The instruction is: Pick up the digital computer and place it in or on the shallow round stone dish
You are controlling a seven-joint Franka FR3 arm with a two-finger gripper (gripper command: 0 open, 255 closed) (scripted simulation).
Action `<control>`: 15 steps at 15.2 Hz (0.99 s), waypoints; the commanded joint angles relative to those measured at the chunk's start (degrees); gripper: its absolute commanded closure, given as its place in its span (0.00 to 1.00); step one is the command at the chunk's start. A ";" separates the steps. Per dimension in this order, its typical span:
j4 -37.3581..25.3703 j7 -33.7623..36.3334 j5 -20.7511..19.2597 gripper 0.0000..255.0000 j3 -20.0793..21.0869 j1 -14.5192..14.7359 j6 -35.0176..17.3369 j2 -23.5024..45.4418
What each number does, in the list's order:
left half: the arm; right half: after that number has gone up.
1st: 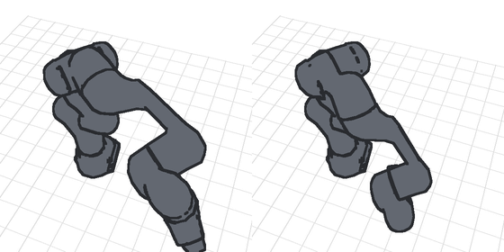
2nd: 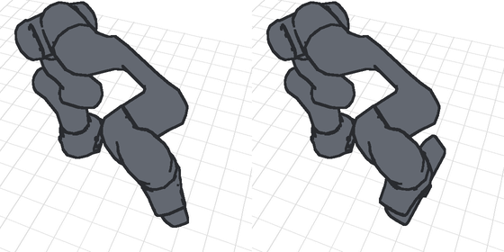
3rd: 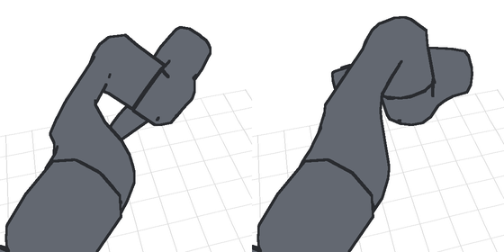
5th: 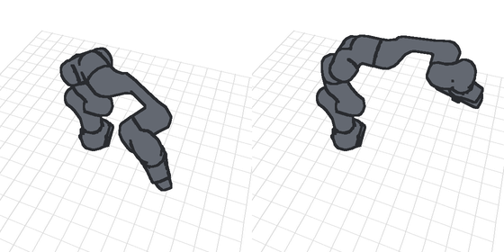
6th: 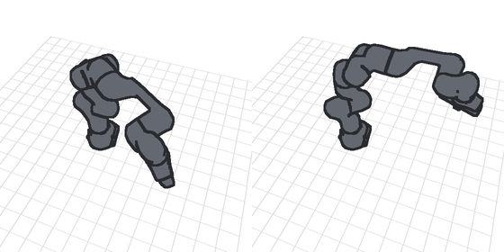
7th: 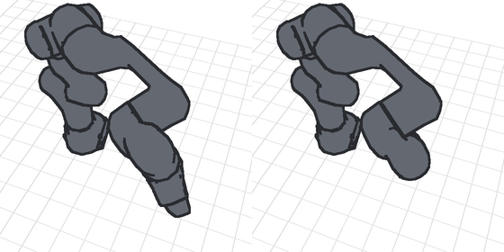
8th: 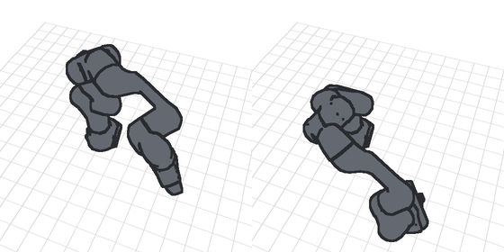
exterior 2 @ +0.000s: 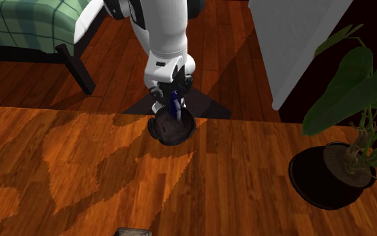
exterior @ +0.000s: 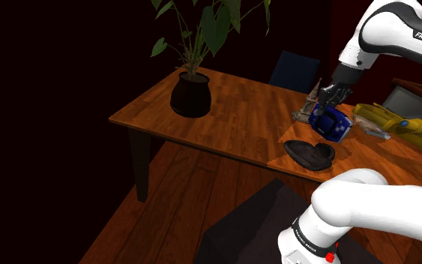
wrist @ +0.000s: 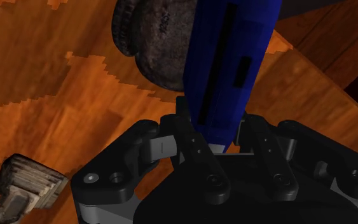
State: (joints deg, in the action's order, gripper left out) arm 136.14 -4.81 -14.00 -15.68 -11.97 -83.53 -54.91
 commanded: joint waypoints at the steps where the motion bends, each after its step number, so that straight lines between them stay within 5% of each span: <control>1: 1.94 0.06 -0.32 1.00 -0.27 -0.20 -1.17 -0.80; 8: 8.89 0.44 -1.53 1.00 -1.43 -0.85 -6.05 -2.87; 15: 8.89 0.44 -1.53 1.00 -1.43 -0.85 -6.05 -2.87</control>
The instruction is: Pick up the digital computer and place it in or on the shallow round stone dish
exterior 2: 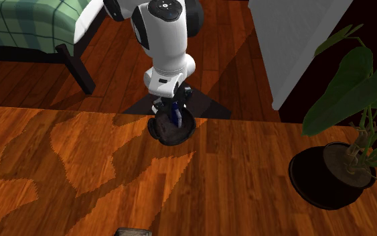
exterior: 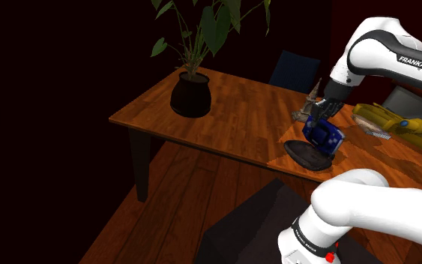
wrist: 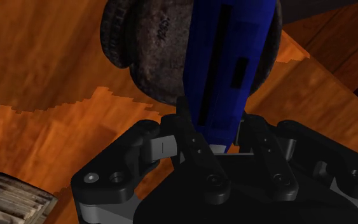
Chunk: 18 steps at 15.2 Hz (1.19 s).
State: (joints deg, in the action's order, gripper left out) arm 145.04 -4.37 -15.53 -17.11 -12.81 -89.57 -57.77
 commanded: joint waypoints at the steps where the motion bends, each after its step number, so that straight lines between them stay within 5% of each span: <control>1: 0.00 0.00 0.00 1.00 0.00 0.00 -0.01 -0.01; 2: 0.00 0.00 0.00 0.00 0.00 0.00 -0.01 -0.01; 7: 0.00 0.00 0.00 0.00 0.00 0.00 -0.01 -0.01; 11: -8.43 -0.38 1.53 0.00 1.52 0.76 6.02 2.41; 18: -8.43 -0.38 1.53 0.00 1.53 0.75 6.02 2.42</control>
State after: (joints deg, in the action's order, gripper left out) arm 136.62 -4.75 -14.01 -15.58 -12.06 -83.56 -55.37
